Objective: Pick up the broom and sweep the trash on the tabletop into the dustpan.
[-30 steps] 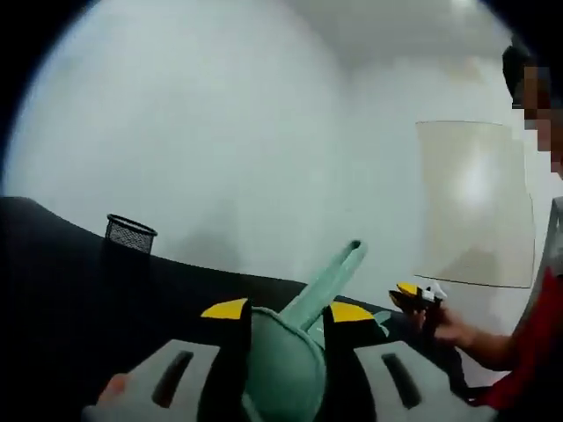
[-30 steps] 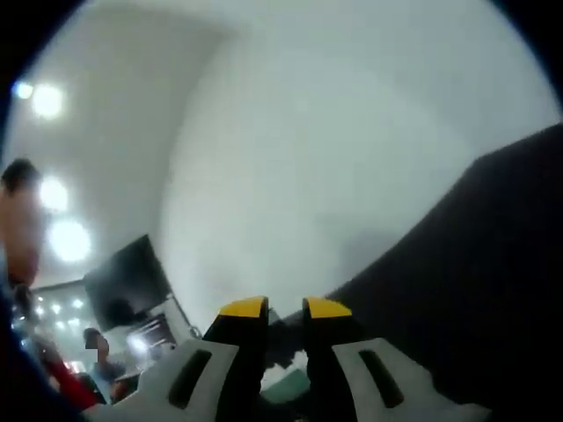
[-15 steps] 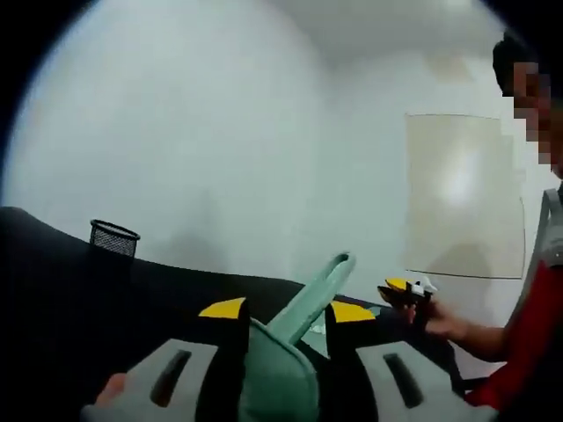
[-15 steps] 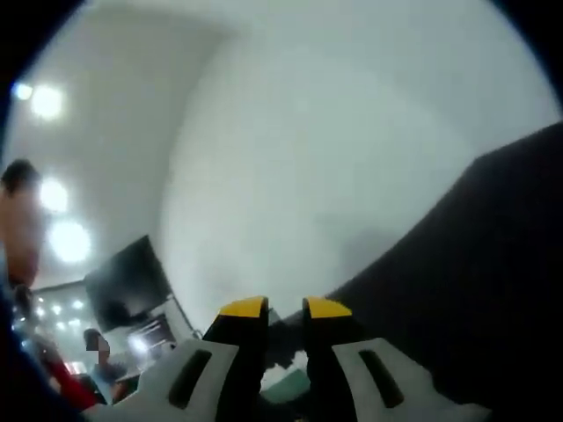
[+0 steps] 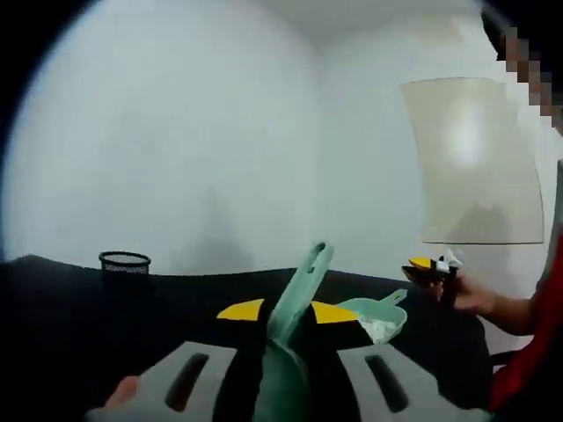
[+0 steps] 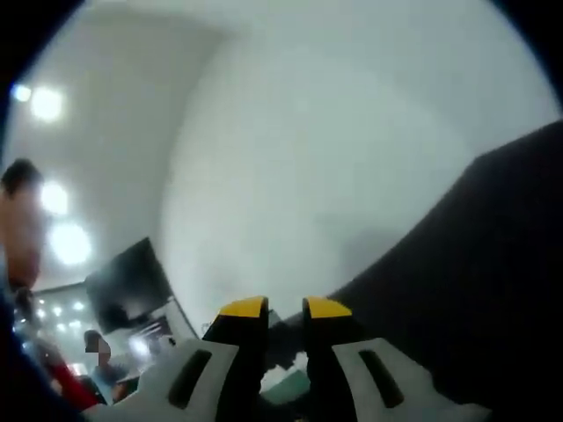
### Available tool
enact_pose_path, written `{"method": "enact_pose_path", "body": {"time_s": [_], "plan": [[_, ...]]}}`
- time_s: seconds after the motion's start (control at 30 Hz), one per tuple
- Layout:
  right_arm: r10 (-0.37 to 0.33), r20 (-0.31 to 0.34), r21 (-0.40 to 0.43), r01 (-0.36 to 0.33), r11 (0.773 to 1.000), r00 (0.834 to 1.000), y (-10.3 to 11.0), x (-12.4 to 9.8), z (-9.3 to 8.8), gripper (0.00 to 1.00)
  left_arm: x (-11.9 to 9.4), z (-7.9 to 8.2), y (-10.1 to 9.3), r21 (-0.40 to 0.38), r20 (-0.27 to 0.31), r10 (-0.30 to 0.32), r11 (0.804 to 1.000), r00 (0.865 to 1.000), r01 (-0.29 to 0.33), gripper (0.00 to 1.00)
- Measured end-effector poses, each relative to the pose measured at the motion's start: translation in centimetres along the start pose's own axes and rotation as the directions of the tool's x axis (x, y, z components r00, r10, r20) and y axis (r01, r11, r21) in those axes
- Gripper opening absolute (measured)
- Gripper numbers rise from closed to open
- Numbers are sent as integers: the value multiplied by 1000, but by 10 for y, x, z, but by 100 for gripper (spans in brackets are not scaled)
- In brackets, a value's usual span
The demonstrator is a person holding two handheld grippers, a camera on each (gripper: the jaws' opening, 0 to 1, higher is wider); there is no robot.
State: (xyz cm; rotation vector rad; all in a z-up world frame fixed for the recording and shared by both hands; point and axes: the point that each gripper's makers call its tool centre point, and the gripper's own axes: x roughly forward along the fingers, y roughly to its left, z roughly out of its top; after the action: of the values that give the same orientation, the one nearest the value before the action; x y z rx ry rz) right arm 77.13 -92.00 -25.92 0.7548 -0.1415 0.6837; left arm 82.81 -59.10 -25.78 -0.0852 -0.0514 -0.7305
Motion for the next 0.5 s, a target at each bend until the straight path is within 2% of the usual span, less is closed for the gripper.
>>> {"method": "enact_pose_path", "body": {"time_s": [0.07, 0.1, 0.2, 0.33, 0.4, 0.43, 0.5], "plan": [[2, 4, 4, -2, 1000, 1000, 0, 0, 1, 18, 3, -3, 2, 91, -31, 34, 995, 999, -31, 14], [3, 5, 6, -3, 1000, 1000, 0, 0, 1, 18, 4, -4, 2, 113, -32, 45, 993, 998, -41, 13], [3, 4, 5, -3, 1000, 1000, 1, 0, 1, 18, 5, -8, -4, 128, -27, 46, 991, 999, -42, 13], [3, -3, 1, -3, 1000, 1000, 2, 0, -1, 18, 3, -14, -11, 103, -33, 9, 995, 999, -5, 15], [3, -5, -1, -3, 1000, 1000, 2, 1, -1, 18, 2, -18, -20, 100, -58, -40, 994, 997, 46, 16], [2, -5, -1, -2, 1000, 1000, 2, 0, -1, 18, 1, -20, -21, 75, -58, -55, 995, 997, 59, 17], [0, -4, -3, 0, 1000, 1000, 1, 0, 0, 18, 3, -22, -24, -32, -44, -94, 995, 995, 93, 18]]}}
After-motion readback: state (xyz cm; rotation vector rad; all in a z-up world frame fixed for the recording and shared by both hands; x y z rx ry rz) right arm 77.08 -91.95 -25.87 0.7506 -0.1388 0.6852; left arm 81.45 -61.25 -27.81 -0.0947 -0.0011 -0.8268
